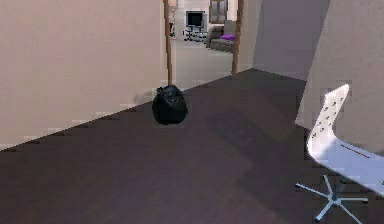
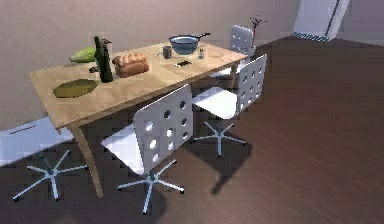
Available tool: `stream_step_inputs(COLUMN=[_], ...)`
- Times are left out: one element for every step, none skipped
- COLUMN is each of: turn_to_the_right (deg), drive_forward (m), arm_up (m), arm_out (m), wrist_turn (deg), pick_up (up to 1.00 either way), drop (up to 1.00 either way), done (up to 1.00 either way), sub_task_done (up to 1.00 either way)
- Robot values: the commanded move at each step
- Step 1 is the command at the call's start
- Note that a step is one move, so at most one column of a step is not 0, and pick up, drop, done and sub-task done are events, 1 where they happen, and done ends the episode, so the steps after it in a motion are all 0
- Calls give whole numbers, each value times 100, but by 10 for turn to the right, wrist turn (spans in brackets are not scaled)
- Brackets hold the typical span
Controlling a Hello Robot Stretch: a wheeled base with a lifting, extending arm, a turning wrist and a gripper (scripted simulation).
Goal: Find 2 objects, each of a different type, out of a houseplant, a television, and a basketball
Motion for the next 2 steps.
stream_step_inputs(turn_to_the_right=[60, 0], drive_forward=[0, 100], arm_up=[0, 0], arm_out=[0, 0], wrist_turn=[0, 0], pick_up=[0, 0], drop=[0, 0], done=[0, 0], sub_task_done=[0, 0])
